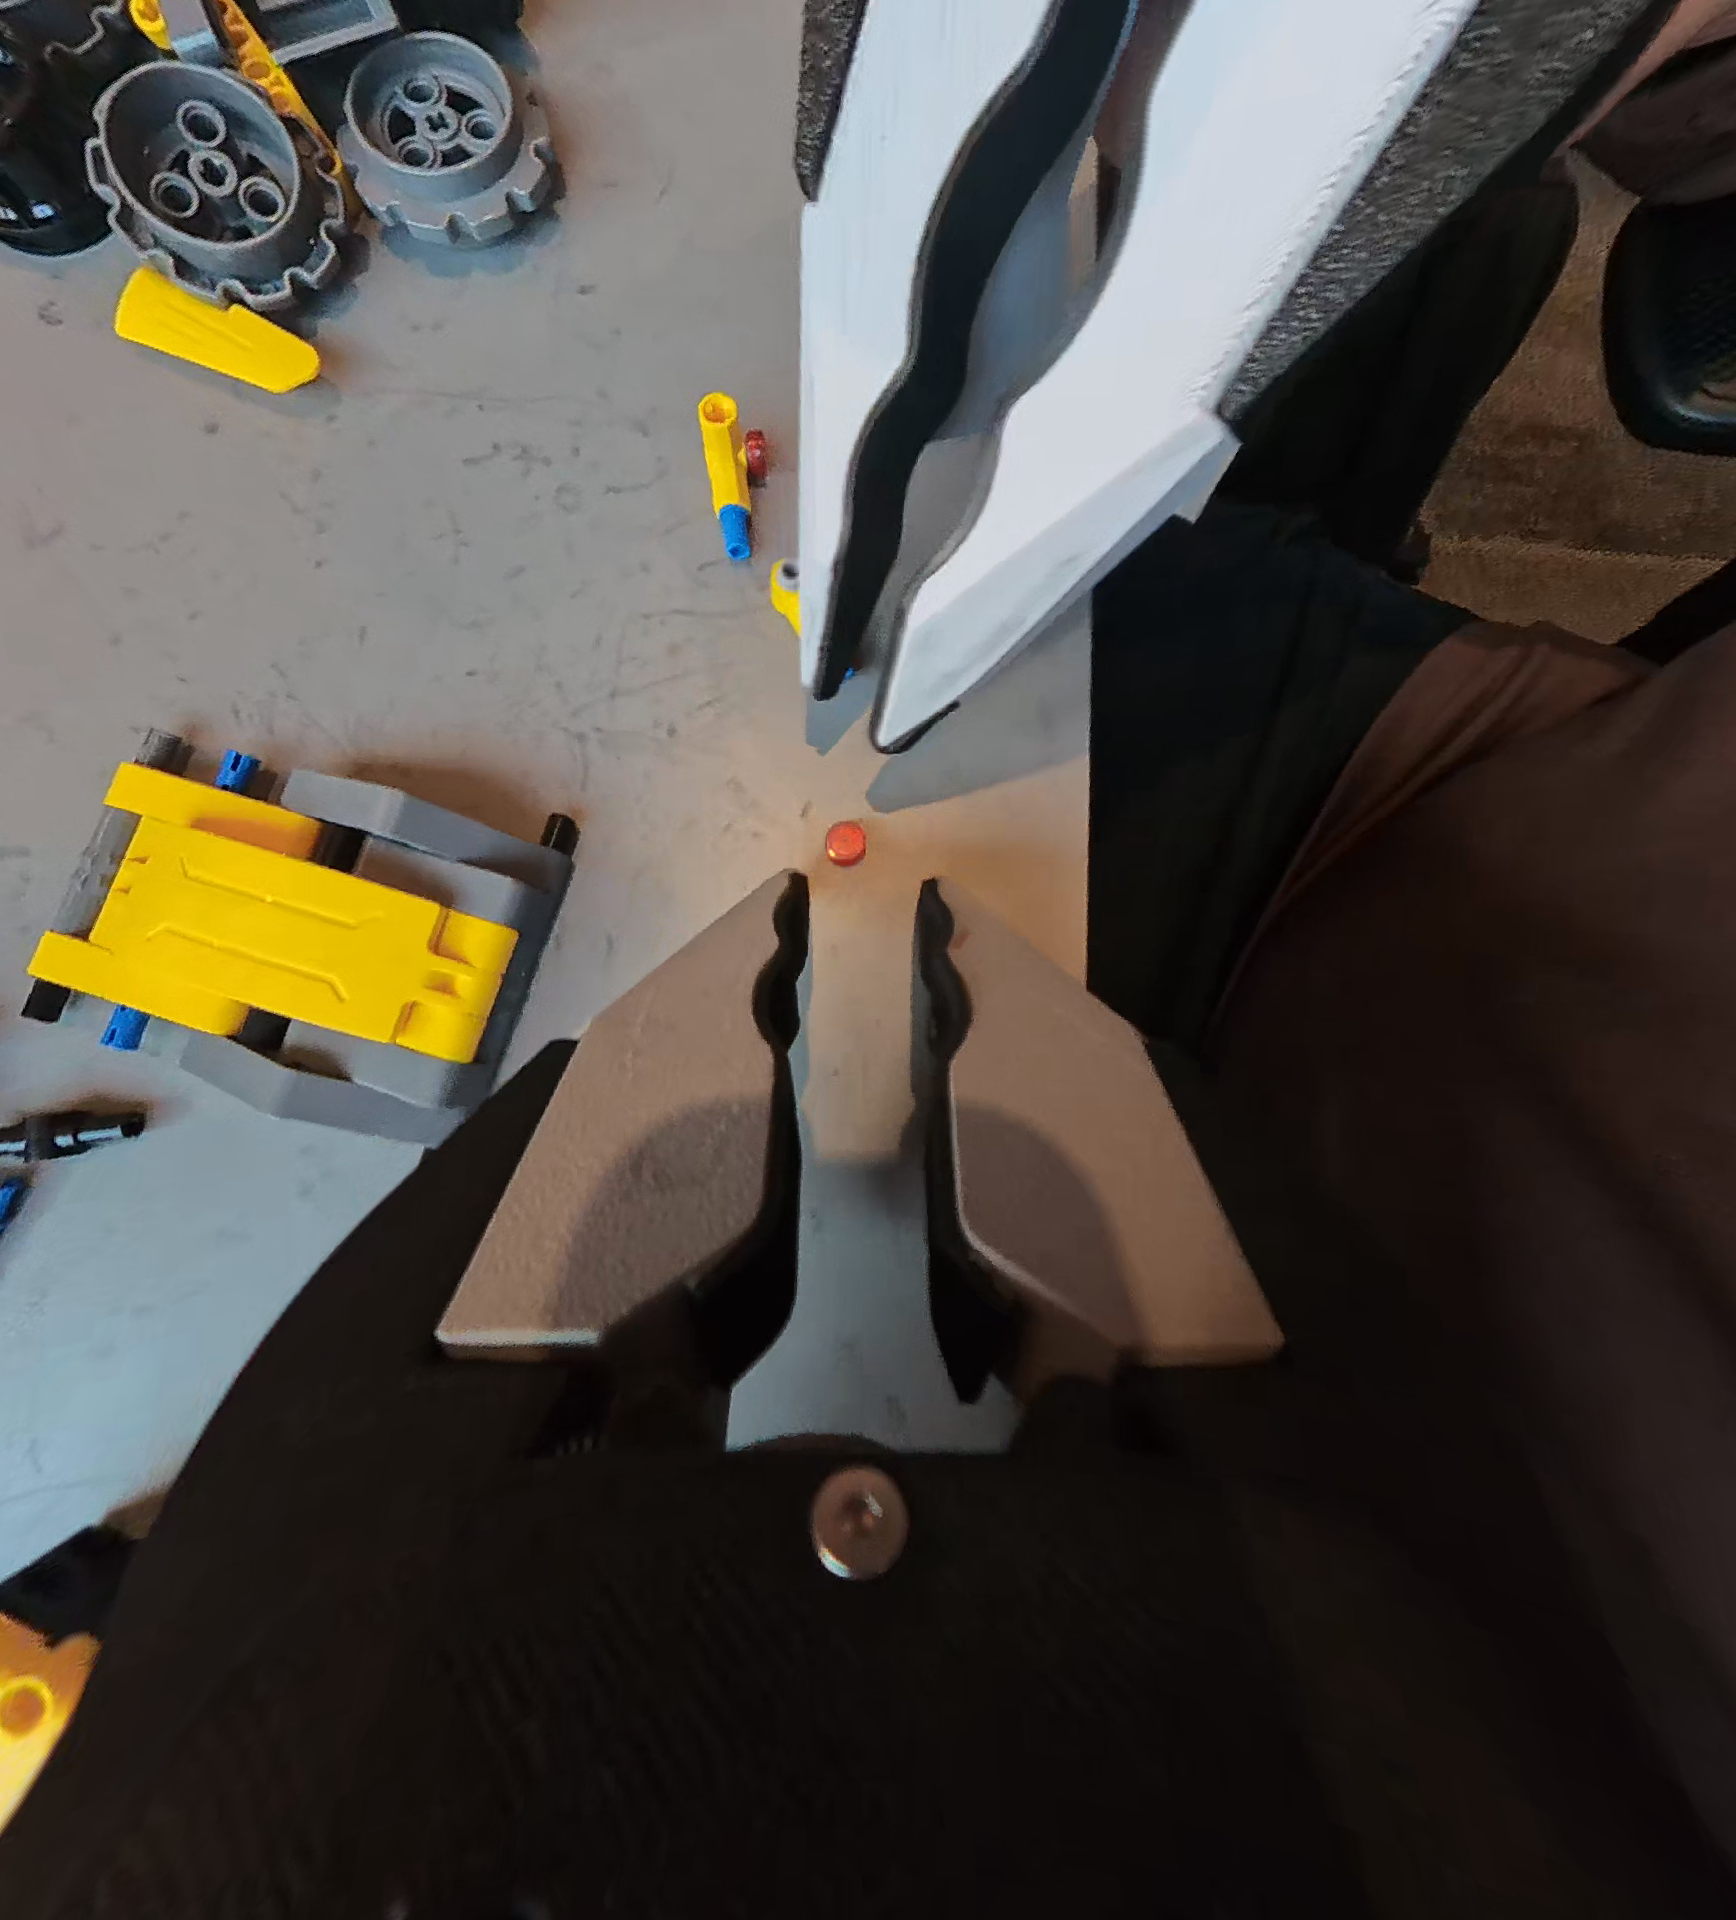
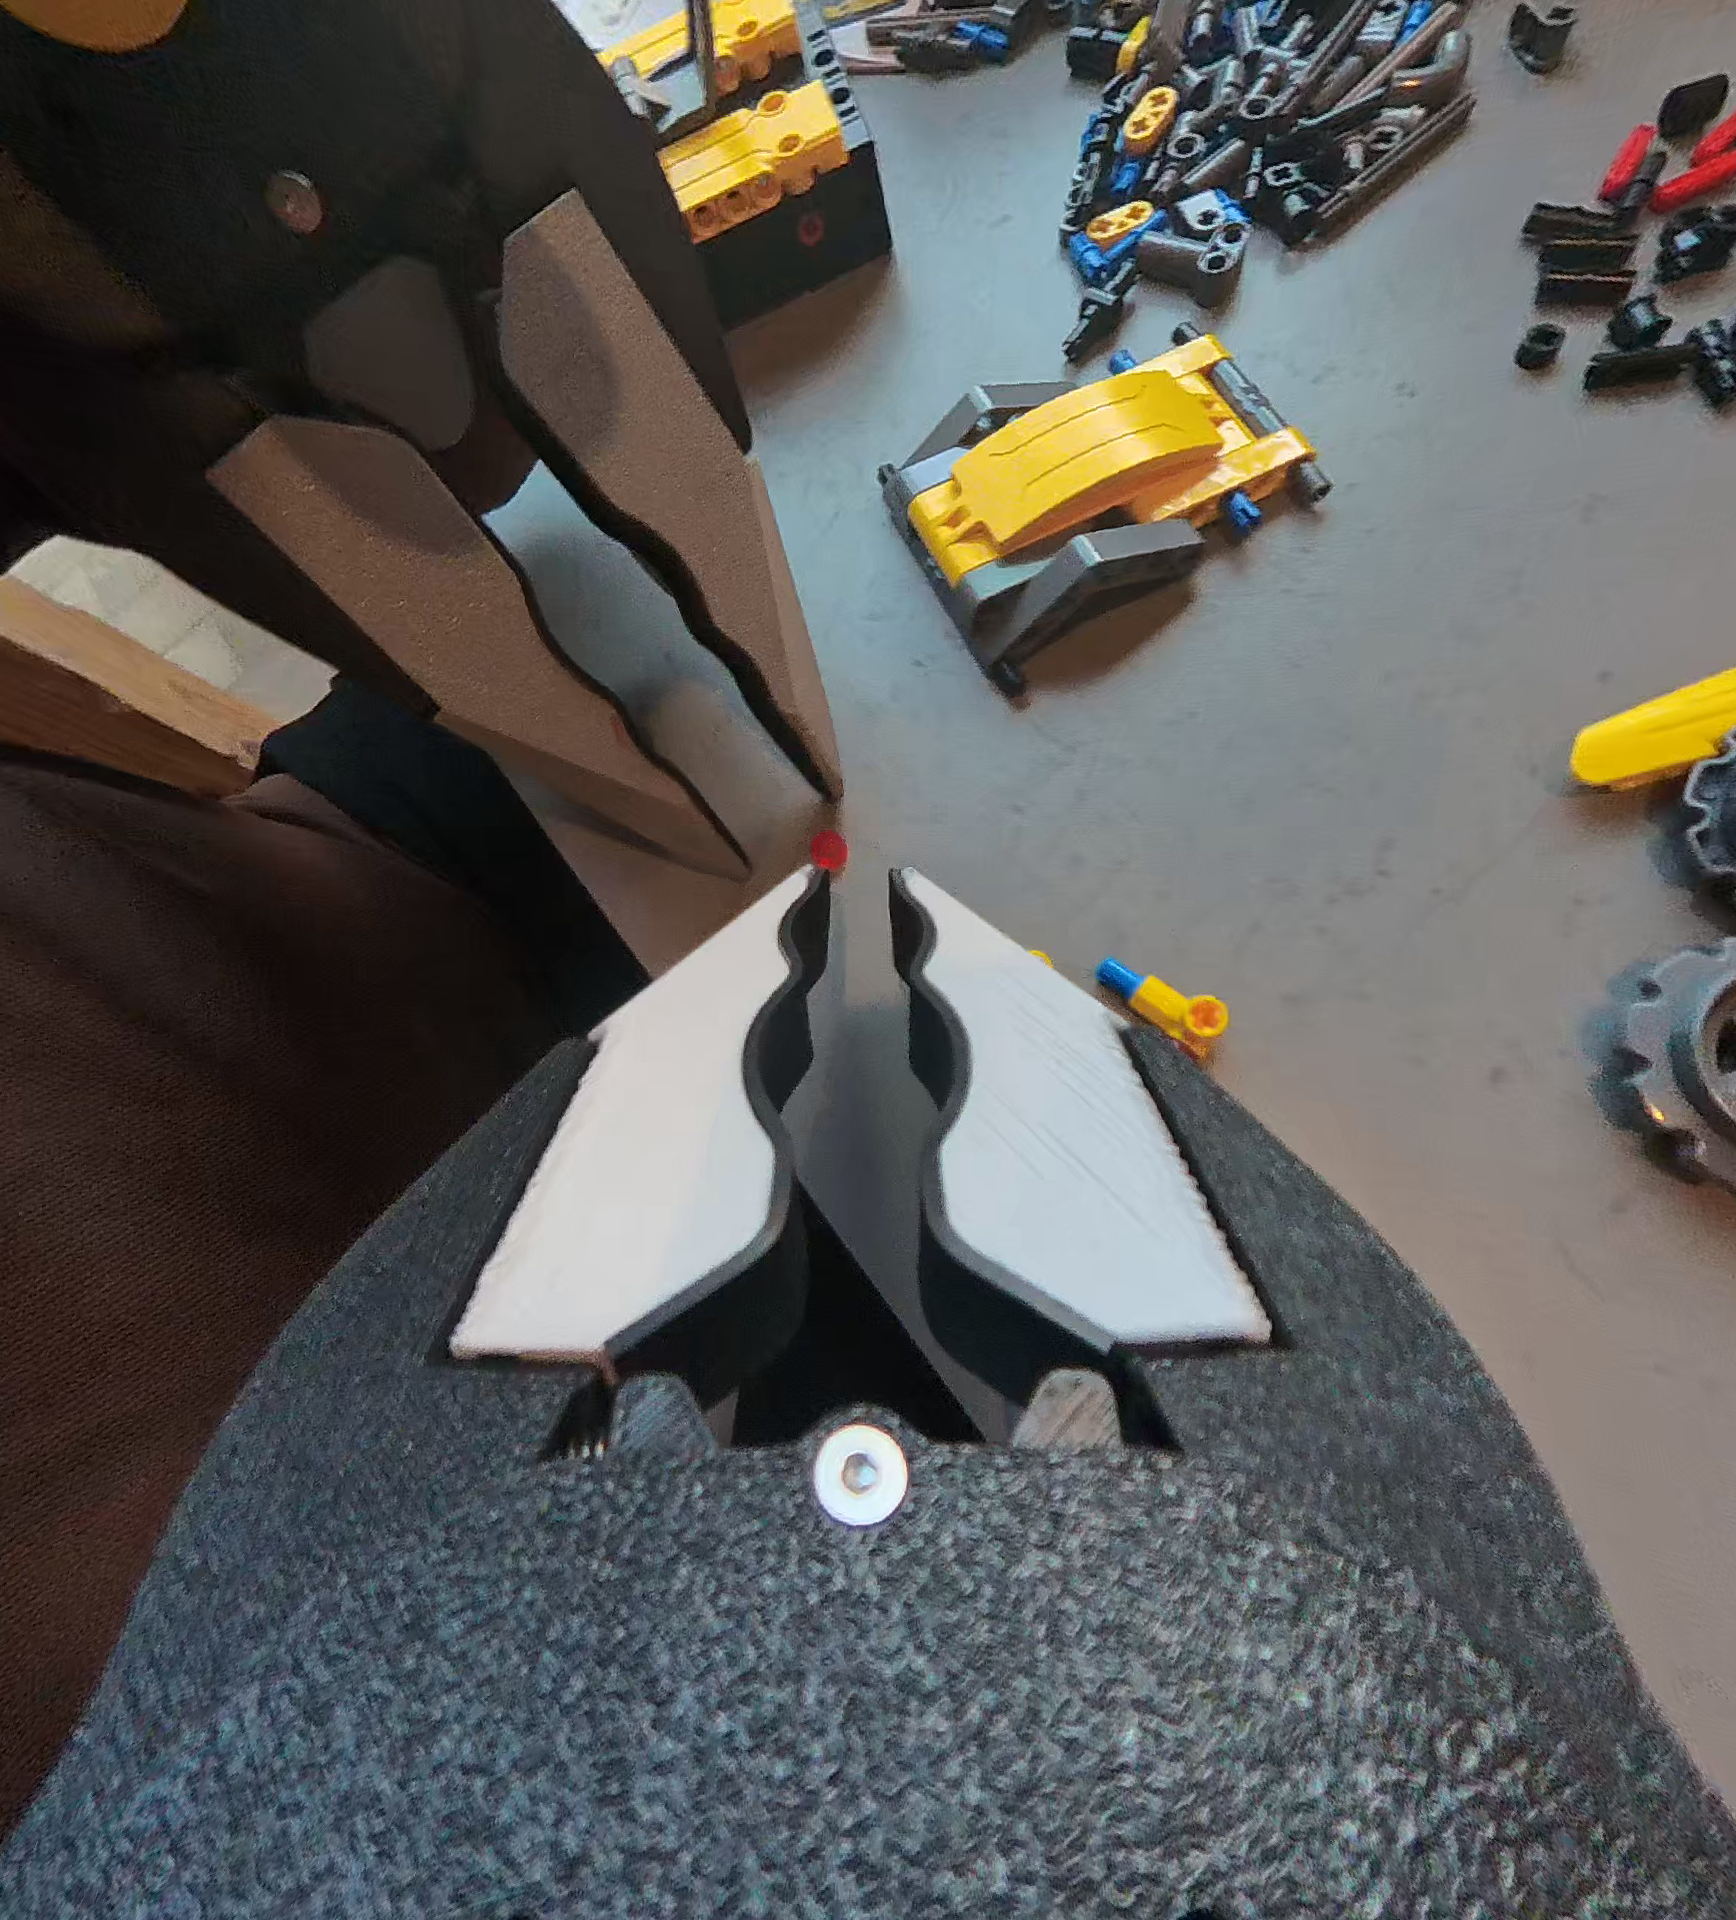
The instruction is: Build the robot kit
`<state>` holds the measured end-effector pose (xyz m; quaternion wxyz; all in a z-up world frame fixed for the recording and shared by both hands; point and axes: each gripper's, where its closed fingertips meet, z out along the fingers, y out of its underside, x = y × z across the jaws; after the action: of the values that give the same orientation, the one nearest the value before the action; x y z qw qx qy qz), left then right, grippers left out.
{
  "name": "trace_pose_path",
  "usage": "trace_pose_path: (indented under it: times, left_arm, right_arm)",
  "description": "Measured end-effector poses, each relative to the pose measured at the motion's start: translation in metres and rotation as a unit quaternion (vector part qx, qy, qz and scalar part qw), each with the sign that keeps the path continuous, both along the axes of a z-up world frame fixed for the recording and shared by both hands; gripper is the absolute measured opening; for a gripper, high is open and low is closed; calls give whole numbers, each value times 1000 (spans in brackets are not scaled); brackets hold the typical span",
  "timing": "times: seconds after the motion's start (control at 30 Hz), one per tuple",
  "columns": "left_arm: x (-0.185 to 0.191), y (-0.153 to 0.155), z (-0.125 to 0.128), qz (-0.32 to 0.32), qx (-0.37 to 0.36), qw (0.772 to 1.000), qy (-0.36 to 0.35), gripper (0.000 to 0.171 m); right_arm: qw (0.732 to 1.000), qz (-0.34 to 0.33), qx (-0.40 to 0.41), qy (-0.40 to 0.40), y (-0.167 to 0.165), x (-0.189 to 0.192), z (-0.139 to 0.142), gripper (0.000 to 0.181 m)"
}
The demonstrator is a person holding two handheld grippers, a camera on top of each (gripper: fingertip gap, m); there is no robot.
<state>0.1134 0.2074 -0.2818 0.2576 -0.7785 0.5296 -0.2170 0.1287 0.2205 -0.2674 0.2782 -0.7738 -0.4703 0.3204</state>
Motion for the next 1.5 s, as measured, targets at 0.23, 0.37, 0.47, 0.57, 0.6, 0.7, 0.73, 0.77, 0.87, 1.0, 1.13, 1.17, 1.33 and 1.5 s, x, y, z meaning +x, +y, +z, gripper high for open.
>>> trace_pose_path:
  times: [0.23,0.37,0.47,0.57,0.6,0.7,0.73,0.77,0.87,1.0,1.13,1.17,1.33,1.5]
  left_arm:
    - [-14,-4,1,25,-2,1000,-15,20]
    - [-19,-6,1,31,-3,999,-23,19]
    - [-20,-6,1,32,-5,999,-27,18]
    - [-20,-6,1,32,-4,999,-28,18]
    - [-20,-6,1,32,-4,999,-29,18]
    - [-20,-6,1,32,-5,999,-31,18]
    - [-20,-6,1,32,-5,999,-32,18]
    - [-21,-6,1,32,-5,999,-32,17]
    - [-21,-5,1,33,-5,999,-33,17]
    - [-21,-4,1,34,-5,999,-35,17]
    - [-15,-2,1,31,-4,999,-40,17]
    - [-11,-1,1,29,-1,999,-42,17]
    - [12,11,0,18,17,999,-47,17]
    - [33,19,0,8,19,998,-51,18]
  right_arm:
    - [996,44,57,-43,-6,-11,-7,10]
    - [995,57,68,-45,-8,-15,-7,12]
    - [993,61,82,-61,-5,-17,-10,15]
    - [992,65,86,-72,-5,-18,-14,15]
    - [991,66,86,-74,-5,-19,-14,15]
    - [991,70,85,-74,-6,-20,-15,9]
    - [991,70,84,-74,-6,-20,-15,7]
    - [991,69,84,-74,-6,-20,-15,7]
    - [991,70,91,-75,-6,-20,-14,7]
    - [990,67,95,-74,-7,-17,-11,6]
    - [991,45,99,-73,0,-3,-6,6]
    - [992,35,99,-72,4,3,-4,7]
    - [995,-25,86,-52,28,38,9,6]
    - [996,-37,76,-35,29,48,13,6]
